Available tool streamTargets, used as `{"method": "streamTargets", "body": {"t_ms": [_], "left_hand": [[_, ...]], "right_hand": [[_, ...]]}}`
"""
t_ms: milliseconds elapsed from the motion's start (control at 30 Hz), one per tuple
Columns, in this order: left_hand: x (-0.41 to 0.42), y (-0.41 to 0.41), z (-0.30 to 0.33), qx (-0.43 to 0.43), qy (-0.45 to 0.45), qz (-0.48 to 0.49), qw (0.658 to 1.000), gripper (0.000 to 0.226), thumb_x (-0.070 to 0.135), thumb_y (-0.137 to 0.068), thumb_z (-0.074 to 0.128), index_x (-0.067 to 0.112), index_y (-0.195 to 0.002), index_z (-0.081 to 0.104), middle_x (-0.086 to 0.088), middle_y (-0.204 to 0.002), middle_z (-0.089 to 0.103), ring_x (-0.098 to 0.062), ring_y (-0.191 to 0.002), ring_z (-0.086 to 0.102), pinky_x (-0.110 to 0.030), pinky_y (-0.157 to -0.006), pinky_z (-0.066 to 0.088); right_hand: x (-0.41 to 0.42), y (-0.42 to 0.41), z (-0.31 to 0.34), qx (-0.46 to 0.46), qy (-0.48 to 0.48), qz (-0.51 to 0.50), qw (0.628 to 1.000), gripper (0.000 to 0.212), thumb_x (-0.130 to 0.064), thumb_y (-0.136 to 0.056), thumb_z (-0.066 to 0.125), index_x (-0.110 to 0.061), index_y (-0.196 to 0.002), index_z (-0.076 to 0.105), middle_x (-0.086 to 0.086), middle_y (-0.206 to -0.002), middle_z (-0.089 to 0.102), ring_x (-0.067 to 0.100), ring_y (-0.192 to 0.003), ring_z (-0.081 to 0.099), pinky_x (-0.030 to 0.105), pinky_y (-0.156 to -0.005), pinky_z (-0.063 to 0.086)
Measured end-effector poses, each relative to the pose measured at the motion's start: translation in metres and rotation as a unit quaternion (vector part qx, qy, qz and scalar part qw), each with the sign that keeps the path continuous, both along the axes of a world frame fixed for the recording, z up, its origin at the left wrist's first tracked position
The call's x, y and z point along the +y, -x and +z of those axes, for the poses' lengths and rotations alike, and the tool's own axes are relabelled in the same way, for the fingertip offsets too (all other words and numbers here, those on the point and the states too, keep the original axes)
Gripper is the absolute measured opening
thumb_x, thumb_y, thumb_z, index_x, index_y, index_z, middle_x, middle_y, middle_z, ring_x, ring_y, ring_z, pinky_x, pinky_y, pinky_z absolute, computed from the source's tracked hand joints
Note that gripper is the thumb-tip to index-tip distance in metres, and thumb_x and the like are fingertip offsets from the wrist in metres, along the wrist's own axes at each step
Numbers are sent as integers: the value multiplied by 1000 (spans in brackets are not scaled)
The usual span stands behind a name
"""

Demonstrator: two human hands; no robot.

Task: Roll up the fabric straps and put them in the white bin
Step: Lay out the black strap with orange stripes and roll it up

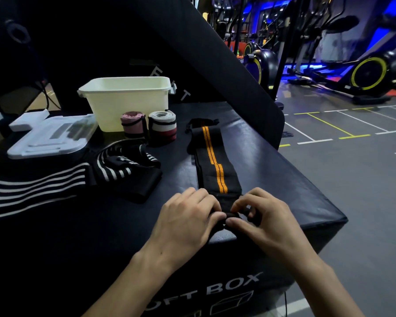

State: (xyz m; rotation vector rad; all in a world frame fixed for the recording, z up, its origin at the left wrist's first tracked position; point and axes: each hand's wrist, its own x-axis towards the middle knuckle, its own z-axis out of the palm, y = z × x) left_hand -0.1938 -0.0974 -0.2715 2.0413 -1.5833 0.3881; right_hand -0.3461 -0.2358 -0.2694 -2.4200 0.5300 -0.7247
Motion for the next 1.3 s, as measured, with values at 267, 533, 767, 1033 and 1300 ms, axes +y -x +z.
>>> {"method": "streamTargets", "body": {"t_ms": [267, 533, 767, 1033, 1300], "left_hand": [[5, 1, 10, 138, -40, 0, 990, 27, 55, -98, 55, 32, -93, 68, 20, -82, 60, -4, -90, 54, -23, -81, 37], [9, -7, 9, 47, -34, -47, 997, 34, 67, -83, 55, 38, -99, 63, 19, -95, 59, -2, -86, 50, -26, -67, 49], [5, -13, 8, 54, -16, -53, 997, 26, 60, -90, 58, 36, -97, 67, 19, -95, 62, 0, -87, 51, -25, -68, 47], [-3, -21, 11, 282, -29, -56, 957, 13, 45, -90, 75, 32, -89, 77, 18, -81, 74, -4, -79, 69, -29, -74, 54], [4, -15, 17, 319, -57, -74, 943, 15, 46, -91, 74, 32, -85, 78, 12, -75, 74, -5, -73, 70, -33, -71, 55]], "right_hand": [[-11, -2, -1, 21, 15, 29, 999, 33, -65, -82, 59, -34, -81, 69, -17, -84, 59, 6, -79, 60, 36, -68, 50], [-19, -10, 8, 74, 5, 41, 996, 20, -44, -89, 73, -36, -72, 67, -13, -70, 60, 4, -74, 57, 20, -61, 36], [-1, -5, 3, -42, 16, 20, 999, 10, -34, -84, 80, -31, -84, 70, -14, -85, 62, 11, -75, 63, 20, -65, 47], [-2, -3, -3, -32, 68, 32, 997, 20, -48, -84, 75, -34, -97, 67, -21, -102, 55, 6, -92, 60, 21, -75, 50], [-10, -1, 2, 17, 70, 51, 996, 29, -68, -86, 55, -43, -94, 67, -26, -100, 50, 1, -103, 50, 39, -86, 47]]}}
